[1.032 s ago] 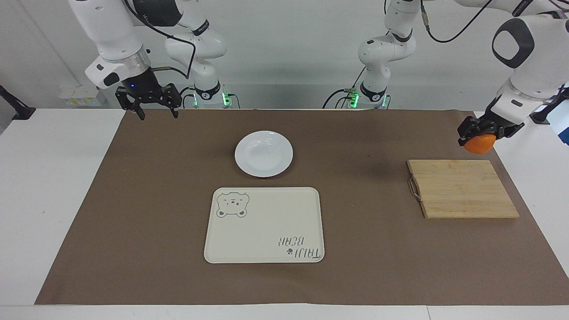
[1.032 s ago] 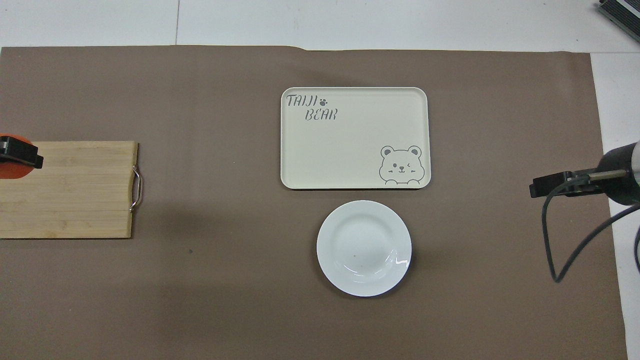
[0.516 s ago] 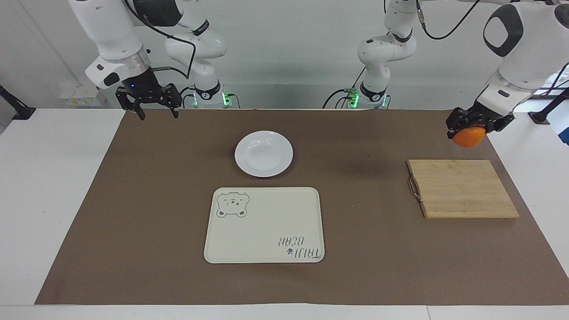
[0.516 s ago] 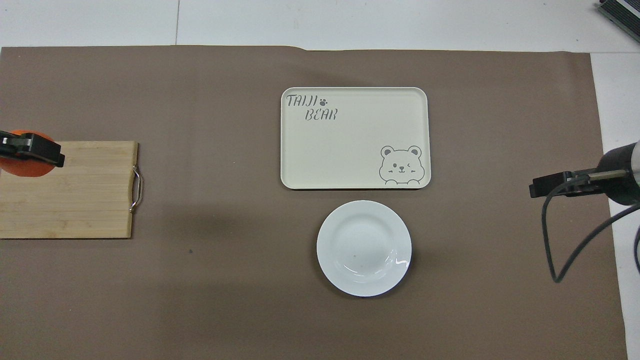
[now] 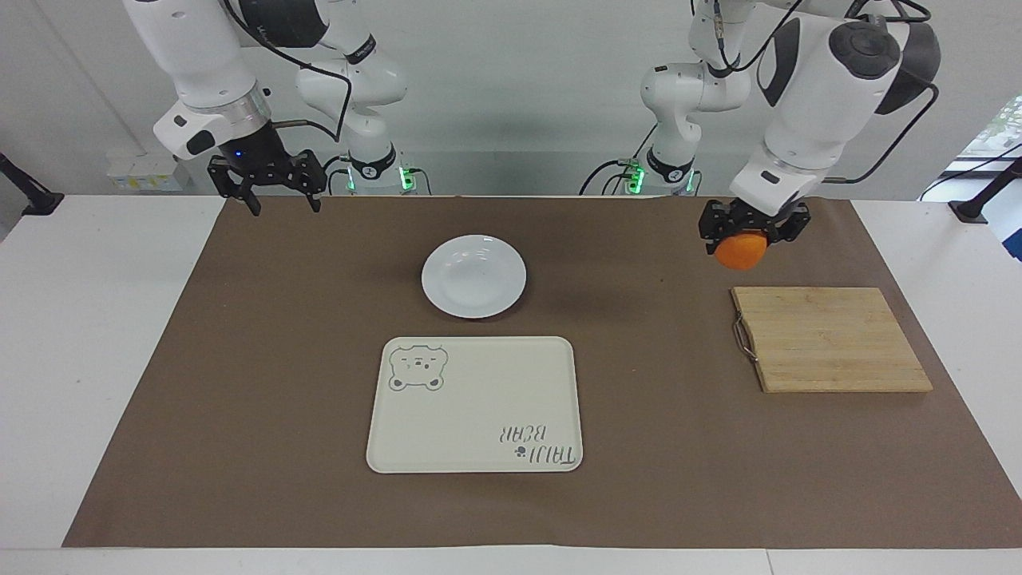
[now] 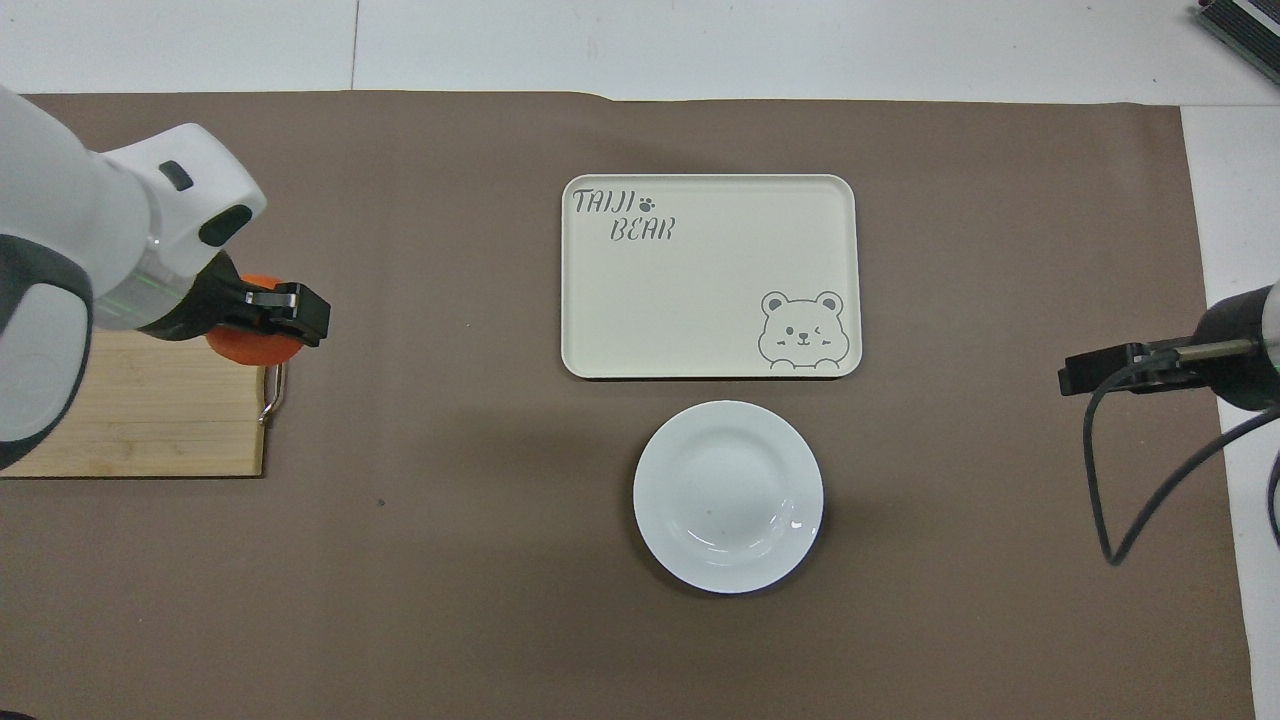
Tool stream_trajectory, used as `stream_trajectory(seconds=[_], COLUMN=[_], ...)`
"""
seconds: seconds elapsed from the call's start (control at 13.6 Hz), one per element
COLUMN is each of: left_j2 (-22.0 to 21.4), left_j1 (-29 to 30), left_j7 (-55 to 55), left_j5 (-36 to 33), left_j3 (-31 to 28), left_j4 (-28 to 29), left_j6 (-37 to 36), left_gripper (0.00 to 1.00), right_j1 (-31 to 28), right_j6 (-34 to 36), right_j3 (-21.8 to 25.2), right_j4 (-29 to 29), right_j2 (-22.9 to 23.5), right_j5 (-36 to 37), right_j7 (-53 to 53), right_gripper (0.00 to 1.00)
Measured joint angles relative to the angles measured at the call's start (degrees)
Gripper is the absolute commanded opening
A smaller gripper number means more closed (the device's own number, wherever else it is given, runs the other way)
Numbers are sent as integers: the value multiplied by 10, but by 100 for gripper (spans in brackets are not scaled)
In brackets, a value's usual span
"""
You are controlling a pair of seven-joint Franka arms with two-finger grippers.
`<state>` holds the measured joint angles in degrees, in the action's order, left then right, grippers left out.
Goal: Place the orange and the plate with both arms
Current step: 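Carry the orange with the left gripper and drop it onto the plate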
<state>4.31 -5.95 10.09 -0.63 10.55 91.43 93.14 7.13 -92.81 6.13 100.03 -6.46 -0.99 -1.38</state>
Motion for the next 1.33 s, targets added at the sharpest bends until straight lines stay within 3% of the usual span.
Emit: stream_trajectory(seconds=[0.44,0.81,1.33], left_j2=[14,86,153], left_j1=[-126,-238,-338], left_j7=[106,221,313], left_j5=[0,-13,-14], left_j3=[0,0,-1], left_j4=[74,87,91], left_j6=[93,187,296], left_gripper=[0,0,0], right_j1=[0,0,0], right_j6=[0,0,0], right_j3=[0,0,0], right_j4=[4,4,5], right_j2=[0,0,1], right_j5=[0,0,0], right_j7=[0,0,0], right_gripper=[100,100,100])
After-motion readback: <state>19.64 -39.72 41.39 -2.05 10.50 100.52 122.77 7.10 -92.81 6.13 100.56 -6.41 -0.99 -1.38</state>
